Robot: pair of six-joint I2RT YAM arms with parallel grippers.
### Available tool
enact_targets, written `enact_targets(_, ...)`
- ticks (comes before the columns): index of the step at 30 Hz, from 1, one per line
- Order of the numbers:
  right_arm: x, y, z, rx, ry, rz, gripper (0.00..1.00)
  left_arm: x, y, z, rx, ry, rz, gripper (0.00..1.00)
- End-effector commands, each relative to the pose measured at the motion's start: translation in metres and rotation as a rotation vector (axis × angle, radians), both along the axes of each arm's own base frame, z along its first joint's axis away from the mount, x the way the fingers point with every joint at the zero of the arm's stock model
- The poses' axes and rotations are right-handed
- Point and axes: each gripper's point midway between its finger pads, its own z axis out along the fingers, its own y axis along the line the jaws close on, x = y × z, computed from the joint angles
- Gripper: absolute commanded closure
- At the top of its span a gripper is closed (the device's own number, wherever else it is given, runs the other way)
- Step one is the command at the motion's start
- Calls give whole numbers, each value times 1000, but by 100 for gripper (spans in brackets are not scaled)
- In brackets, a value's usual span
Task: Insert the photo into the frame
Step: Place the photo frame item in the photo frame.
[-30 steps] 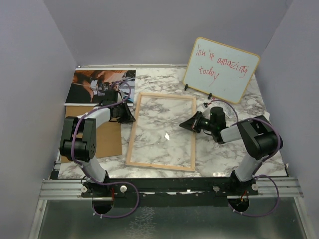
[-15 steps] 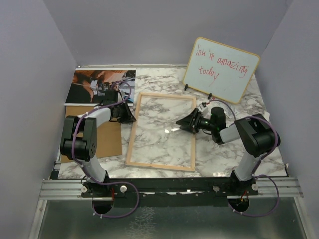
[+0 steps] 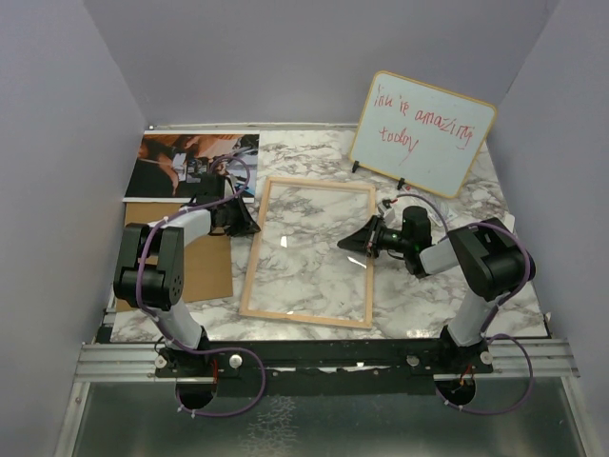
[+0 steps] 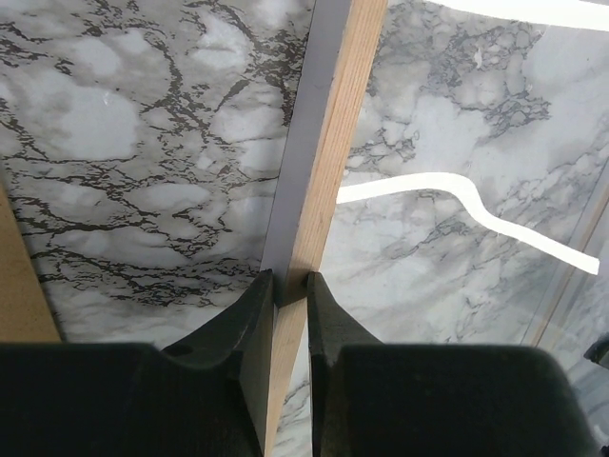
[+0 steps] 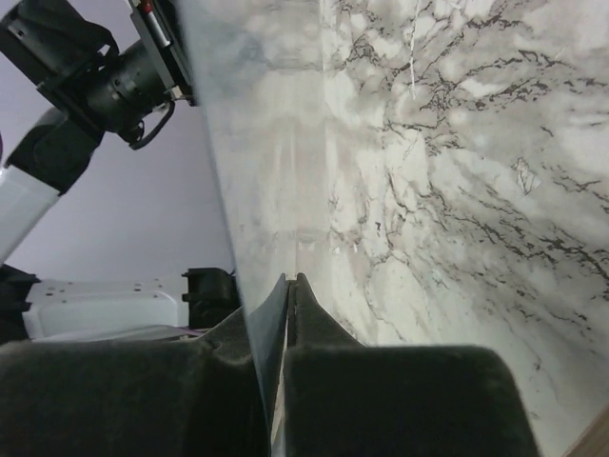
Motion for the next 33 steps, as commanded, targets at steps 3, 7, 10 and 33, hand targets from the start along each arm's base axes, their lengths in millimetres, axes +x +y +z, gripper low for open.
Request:
enact_targets(3,-8,7,29,81,22,49,99,-35,10,-38,73,134,27,88)
enact_targets(7,-9,8,50,137,-10,51,99,-34,11,-36,78,122,27,88)
enact_targets(10,-10,9,59,170,-35,63,99,-34,12,-37,82,124,30,89)
enact_targets(33,-11,18,73,255,-43,94,99,-32,11,-35,72,118,46,96)
